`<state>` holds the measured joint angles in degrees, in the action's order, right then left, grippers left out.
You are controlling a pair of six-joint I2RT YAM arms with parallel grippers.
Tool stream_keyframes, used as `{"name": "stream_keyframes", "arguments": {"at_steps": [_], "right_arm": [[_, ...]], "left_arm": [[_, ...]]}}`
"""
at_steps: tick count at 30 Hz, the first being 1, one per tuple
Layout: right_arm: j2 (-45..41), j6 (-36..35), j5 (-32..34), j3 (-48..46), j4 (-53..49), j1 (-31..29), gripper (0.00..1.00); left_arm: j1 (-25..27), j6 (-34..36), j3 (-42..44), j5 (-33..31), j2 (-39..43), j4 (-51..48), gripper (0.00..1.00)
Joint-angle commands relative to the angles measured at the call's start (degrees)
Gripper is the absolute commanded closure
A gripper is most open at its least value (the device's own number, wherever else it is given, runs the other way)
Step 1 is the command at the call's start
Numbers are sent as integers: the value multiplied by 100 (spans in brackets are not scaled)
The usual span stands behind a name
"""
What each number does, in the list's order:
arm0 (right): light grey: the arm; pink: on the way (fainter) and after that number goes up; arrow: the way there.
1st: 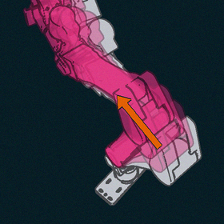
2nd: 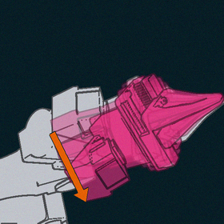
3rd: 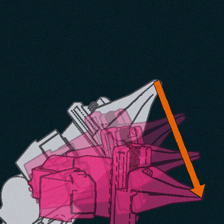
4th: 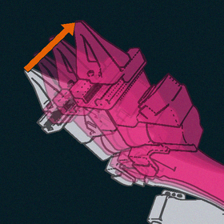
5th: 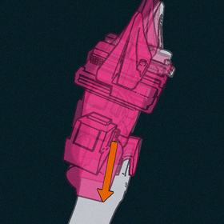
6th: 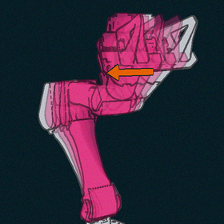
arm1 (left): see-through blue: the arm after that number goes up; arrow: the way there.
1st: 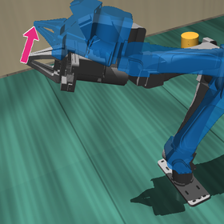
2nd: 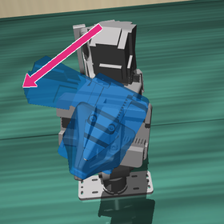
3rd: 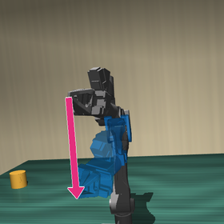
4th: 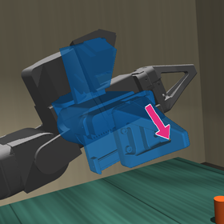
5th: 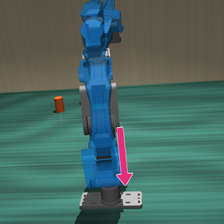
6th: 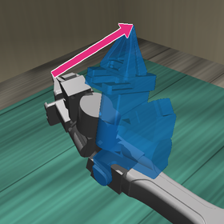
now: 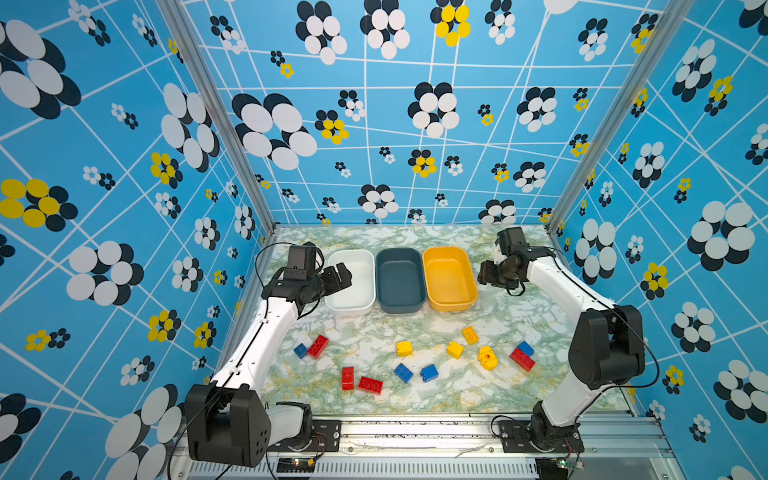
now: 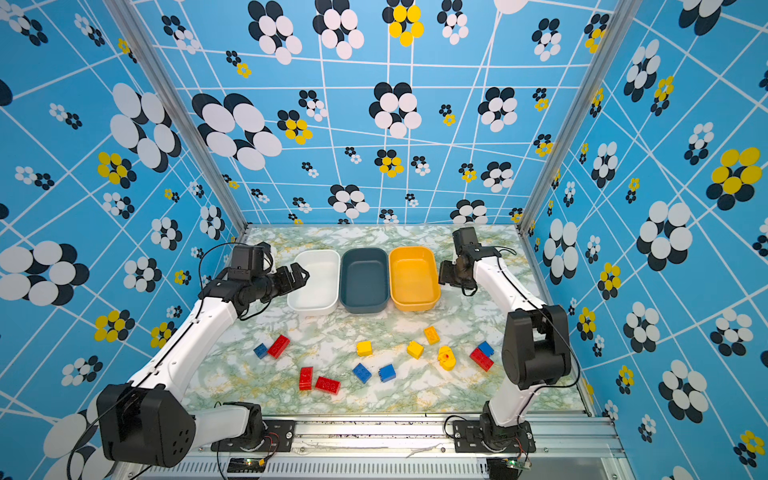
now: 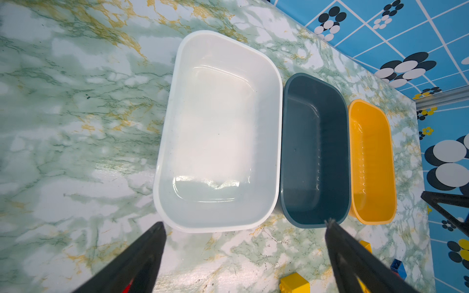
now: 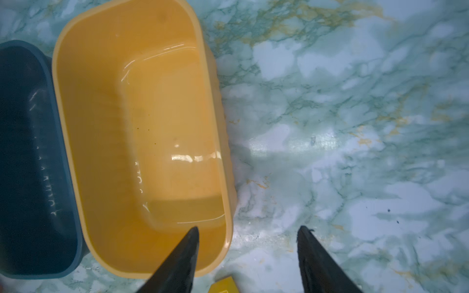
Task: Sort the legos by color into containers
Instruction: 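Release the yellow bin and lift the right gripper away, then grasp the blue brick stacked on the red brick with the right gripper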
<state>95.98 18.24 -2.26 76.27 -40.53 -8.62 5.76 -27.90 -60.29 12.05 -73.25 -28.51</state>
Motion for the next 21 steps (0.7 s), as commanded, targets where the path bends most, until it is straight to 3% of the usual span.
{"name": "stream_keyframes", "arguments": {"at_steps": [1, 6, 12, 21], "right_arm": [[-386, 448, 21, -396, -802, 149, 30], [-1136, 991, 135, -1099, -1318, 700, 19], [-1656, 1391, 317, -1543, -1712, 945, 9], [-2061, 1987, 235, -2741, -1181, 1308, 10]], "left_arm": [[48, 9, 114, -1, 103, -80, 1], [59, 67, 174, 34, 104, -118, 1], [66, 122, 544, 108, 419, -181, 1], [105, -41, 1080, 179, 933, -84, 1]]}}
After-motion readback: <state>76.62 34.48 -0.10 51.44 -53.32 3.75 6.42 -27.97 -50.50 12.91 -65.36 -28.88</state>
